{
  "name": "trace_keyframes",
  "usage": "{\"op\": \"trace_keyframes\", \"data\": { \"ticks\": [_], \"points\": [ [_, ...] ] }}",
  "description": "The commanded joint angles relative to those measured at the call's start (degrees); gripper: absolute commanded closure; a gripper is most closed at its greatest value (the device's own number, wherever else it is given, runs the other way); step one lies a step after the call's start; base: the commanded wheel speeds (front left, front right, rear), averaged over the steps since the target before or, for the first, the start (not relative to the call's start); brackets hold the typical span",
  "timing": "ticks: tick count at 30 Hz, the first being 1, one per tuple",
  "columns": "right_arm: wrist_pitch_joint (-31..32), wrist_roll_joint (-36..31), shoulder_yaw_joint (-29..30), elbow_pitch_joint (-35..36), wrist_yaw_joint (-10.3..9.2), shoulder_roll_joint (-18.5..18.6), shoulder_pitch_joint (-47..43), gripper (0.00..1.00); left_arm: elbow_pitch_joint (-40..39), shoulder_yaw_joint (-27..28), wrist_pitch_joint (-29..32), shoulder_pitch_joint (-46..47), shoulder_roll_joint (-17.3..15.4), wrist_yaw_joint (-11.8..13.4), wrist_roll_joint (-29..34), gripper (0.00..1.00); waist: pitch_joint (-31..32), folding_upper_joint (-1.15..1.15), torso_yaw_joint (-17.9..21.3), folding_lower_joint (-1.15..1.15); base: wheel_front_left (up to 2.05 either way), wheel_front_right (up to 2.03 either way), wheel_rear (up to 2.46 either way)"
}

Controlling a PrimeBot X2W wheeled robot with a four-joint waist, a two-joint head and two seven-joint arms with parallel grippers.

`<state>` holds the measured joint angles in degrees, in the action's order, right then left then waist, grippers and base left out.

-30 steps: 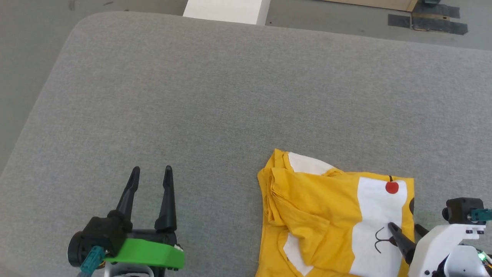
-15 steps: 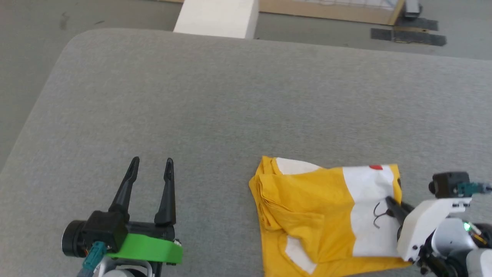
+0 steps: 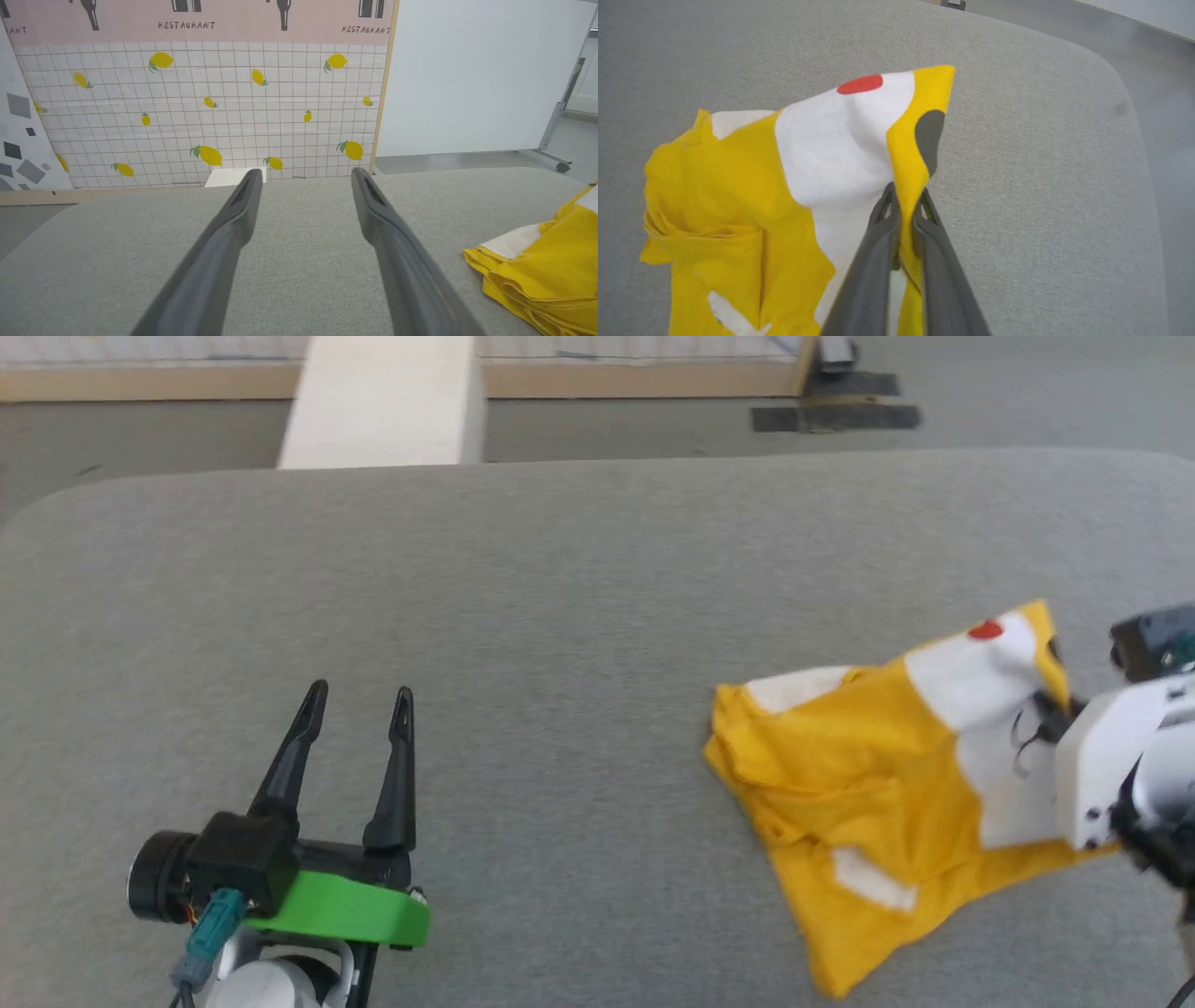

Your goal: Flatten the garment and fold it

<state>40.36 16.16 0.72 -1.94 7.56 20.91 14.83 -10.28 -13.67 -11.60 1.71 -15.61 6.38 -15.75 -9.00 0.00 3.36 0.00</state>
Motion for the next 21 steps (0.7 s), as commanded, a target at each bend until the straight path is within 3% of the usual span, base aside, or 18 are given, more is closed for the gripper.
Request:
{"op": "trace_keyframes", "data": {
  "ticks": [1,9,21],
  "points": [
    [0.07,-0.31,-0.45,-0.62,-0.08,1.23,2.23,1.0,-0.51,0.12,0.21,1.27,-0.71,0.11,0.58,0.0,-1.43,0.0,4.45,0.0,0.0,0.0,0.0],
    [-2.16,-1.26,-1.62,-3.7,-0.08,7.26,11.74,1.0,-3.36,0.88,1.91,5.69,-2.92,0.28,2.35,0.0,-8.84,0.0,9.33,0.0,0.0,0.0,0.0],
    [-6.85,-5.04,6.36,-10.66,-0.08,14.15,19.89,1.0,-8.79,2.68,4.76,13.14,-7.1,0.67,6.14,0.0,-22.19,0.0,10.31,0.0,0.0,0.0,0.0]
  ]
}}
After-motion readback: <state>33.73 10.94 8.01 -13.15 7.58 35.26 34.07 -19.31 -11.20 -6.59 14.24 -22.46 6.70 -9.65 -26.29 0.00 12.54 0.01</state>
